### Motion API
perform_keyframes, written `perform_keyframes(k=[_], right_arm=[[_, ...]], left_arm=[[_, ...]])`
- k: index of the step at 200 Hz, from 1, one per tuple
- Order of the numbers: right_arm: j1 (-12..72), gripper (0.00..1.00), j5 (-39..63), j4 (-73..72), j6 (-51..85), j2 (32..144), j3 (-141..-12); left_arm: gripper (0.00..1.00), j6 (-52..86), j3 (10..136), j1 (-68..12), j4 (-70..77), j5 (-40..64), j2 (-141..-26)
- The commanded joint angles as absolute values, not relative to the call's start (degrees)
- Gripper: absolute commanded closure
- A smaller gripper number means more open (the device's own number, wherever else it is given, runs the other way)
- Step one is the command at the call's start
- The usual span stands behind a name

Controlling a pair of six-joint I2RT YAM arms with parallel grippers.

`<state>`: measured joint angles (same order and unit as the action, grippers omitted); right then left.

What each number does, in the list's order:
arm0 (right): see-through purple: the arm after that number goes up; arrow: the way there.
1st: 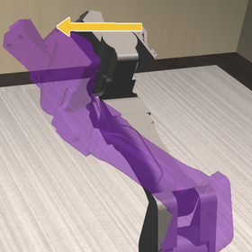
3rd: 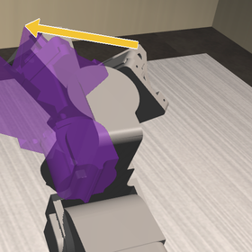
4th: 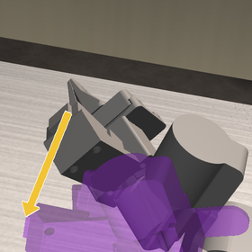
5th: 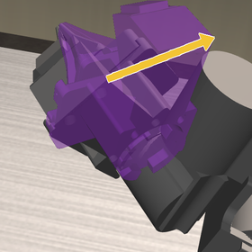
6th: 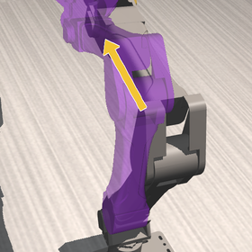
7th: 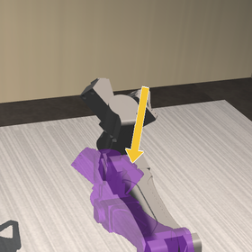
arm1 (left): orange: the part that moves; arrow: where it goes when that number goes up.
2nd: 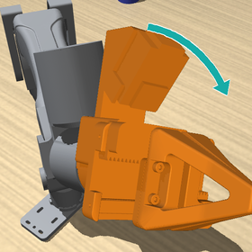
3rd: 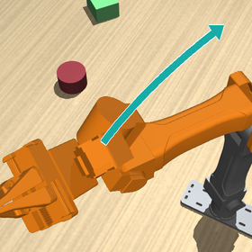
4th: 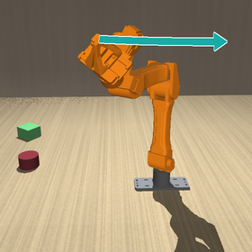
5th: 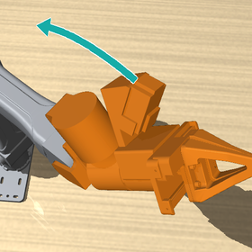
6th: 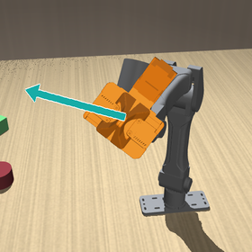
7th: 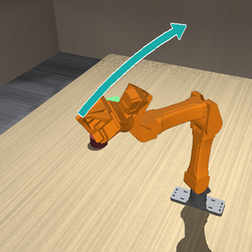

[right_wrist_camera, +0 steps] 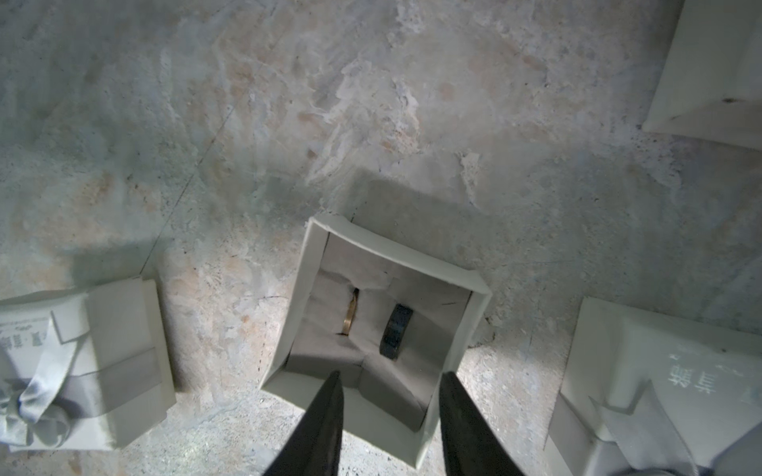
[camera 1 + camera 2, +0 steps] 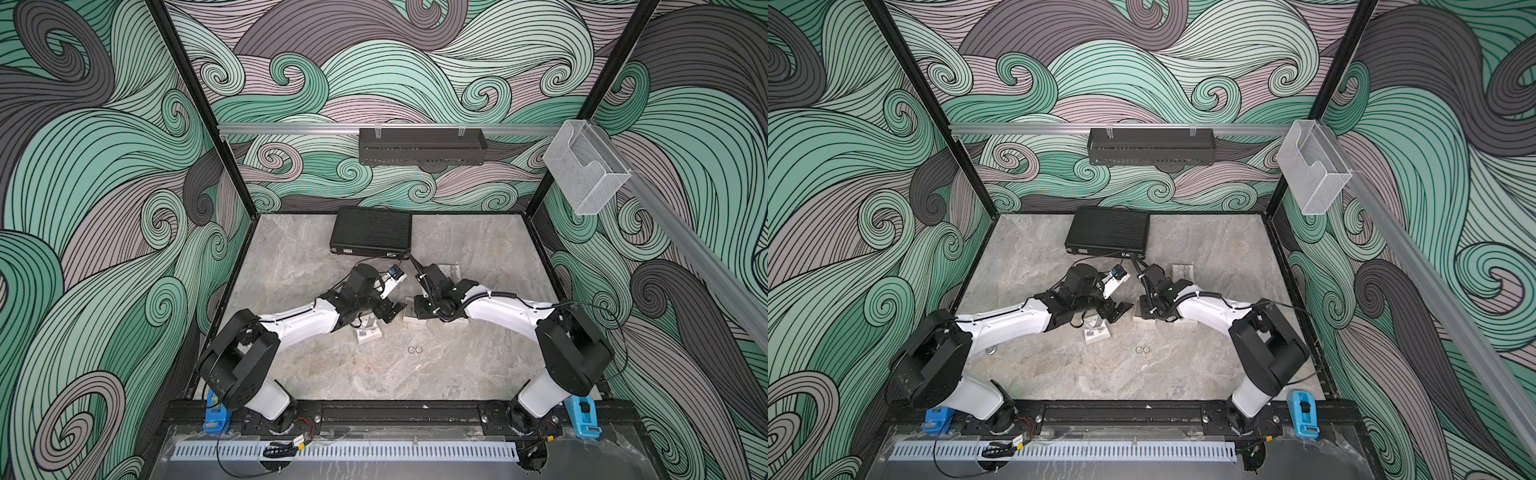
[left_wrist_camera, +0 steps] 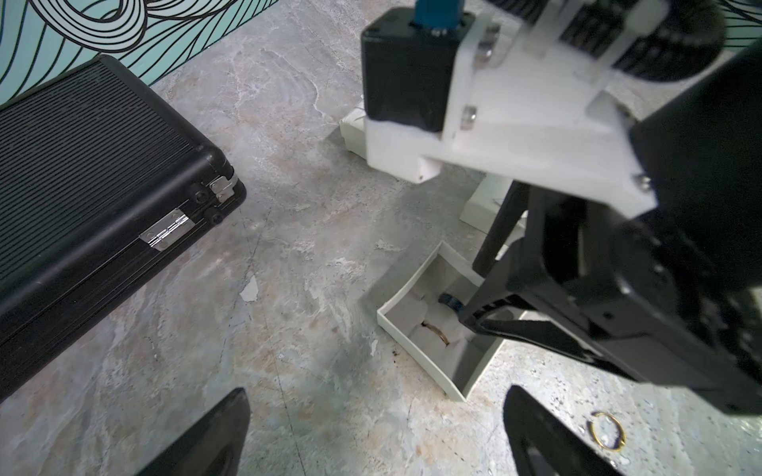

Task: Take the rings out of the lift-off lid box
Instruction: Take out the ring from the jewelry box.

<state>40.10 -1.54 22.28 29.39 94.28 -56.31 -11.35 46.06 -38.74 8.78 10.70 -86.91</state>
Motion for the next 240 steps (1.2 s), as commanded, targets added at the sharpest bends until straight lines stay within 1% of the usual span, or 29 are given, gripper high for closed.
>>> perform_keyframes(k=[1, 32, 52, 82, 92, 200, 207, 220, 240], right_arm=[[40.43, 0.62, -3.34, 21.24, 31.03, 95.65, -58.02], [40.51, 0.64, -3.33, 20.90, 31.14, 96.74, -58.37], [40.52, 0.70, -3.19, 20.90, 31.02, 97.57, -58.75], [40.52, 0.73, -3.69, 21.69, 30.25, 98.77, -59.45], [40.52, 0.75, -4.28, 22.31, 29.86, 99.07, -59.67], [40.60, 0.78, -4.39, 22.74, 29.01, 101.69, -60.35], [40.54, 0.80, -4.32, 22.64, 29.01, 101.77, -60.29], [40.53, 0.88, -4.16, 22.54, 28.79, 101.78, -60.27], [40.61, 0.94, -4.08, 22.58, 28.18, 101.65, -60.38]], left_arm=[[0.04, -10.65, 47.03, -38.41, 9.47, 11.69, -87.30], [0.04, -10.46, 46.68, -38.41, 9.64, 11.77, -87.36], [0.04, -10.46, 46.66, -38.41, 9.67, 11.78, -87.36], [0.04, -10.43, 46.76, -38.41, 9.74, 11.78, -87.45], [0.04, -10.46, 46.80, -38.41, 9.76, 11.78, -87.63], [0.04, -9.93, 48.02, -38.41, 9.50, 11.95, -90.46], [0.04, -9.93, 48.22, -38.41, 9.47, 11.91, -90.65], [0.04, -9.93, 48.40, -38.41, 9.40, 11.87, -91.03], [0.04, -9.76, 48.71, -38.41, 9.49, 11.95, -91.73]])
